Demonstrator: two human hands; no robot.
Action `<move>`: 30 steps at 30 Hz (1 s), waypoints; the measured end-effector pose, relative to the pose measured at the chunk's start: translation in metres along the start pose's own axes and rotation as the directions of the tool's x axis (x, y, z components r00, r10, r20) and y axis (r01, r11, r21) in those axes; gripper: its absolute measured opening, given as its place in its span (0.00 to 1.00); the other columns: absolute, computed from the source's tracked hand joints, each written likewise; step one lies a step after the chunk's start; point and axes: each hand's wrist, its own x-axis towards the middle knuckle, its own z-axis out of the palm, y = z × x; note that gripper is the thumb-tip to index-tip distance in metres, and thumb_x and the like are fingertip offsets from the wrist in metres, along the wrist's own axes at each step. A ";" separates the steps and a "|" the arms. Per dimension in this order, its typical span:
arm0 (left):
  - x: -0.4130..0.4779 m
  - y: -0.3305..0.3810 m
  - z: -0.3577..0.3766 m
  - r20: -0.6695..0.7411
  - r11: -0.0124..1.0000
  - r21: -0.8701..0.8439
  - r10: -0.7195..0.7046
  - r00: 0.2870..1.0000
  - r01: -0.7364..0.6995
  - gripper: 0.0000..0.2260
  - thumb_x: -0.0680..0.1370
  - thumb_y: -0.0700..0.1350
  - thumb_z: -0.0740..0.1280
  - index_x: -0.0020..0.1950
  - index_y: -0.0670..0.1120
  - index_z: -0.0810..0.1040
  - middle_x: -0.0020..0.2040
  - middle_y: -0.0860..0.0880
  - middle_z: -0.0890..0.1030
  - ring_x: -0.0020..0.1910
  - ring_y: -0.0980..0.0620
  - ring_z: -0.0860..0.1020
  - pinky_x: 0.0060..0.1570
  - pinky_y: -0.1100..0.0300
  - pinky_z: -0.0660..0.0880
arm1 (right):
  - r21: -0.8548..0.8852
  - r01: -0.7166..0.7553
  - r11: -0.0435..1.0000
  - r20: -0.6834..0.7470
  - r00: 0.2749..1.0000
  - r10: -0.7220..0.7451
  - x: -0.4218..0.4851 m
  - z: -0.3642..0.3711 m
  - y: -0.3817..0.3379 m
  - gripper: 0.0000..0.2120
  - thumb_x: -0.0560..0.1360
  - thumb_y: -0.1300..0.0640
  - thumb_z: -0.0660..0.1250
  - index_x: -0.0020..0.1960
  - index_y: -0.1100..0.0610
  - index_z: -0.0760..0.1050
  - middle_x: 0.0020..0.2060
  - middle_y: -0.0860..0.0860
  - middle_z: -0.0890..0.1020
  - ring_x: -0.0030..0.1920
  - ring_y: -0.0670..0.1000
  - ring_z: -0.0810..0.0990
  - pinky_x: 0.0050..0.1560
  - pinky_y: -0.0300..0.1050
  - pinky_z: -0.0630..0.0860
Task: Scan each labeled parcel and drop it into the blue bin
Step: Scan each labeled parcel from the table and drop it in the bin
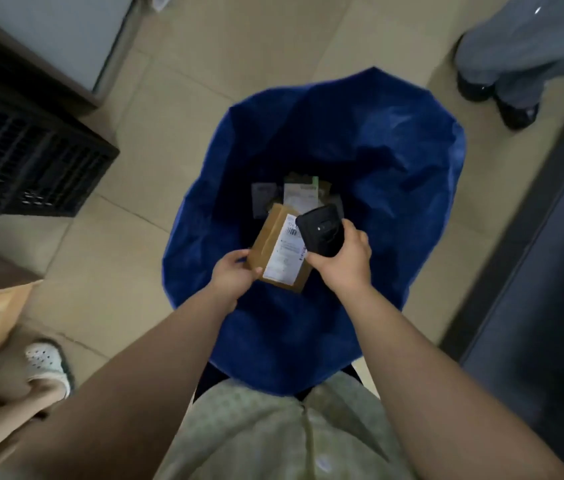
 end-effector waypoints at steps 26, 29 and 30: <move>0.341 -0.107 0.107 0.455 0.088 0.874 0.200 0.868 -0.479 0.22 0.80 0.51 0.64 0.71 0.43 0.71 0.66 0.40 0.72 0.68 0.40 0.66 0.63 0.49 0.63 | 0.407 -0.256 0.877 -0.344 0.847 0.407 0.202 0.212 0.237 0.46 0.65 0.53 0.77 0.76 0.58 0.58 0.70 0.55 0.64 0.66 0.47 0.66 0.60 0.21 0.62; 0.346 -0.113 0.113 0.474 -0.005 0.871 0.273 0.837 -0.491 0.22 0.80 0.54 0.63 0.70 0.44 0.73 0.65 0.40 0.73 0.68 0.40 0.65 0.64 0.48 0.61 | 0.462 -0.270 0.845 -0.365 0.810 0.458 0.208 0.222 0.249 0.43 0.67 0.59 0.78 0.76 0.60 0.59 0.70 0.58 0.65 0.64 0.46 0.67 0.49 0.13 0.57; 0.347 -0.114 0.115 0.470 -0.027 0.875 0.283 0.836 -0.483 0.21 0.80 0.54 0.63 0.69 0.44 0.74 0.64 0.40 0.73 0.68 0.40 0.65 0.64 0.48 0.61 | 0.466 -0.274 0.842 -0.364 0.808 0.464 0.209 0.225 0.250 0.43 0.66 0.60 0.78 0.75 0.61 0.60 0.69 0.58 0.66 0.63 0.48 0.68 0.49 0.14 0.57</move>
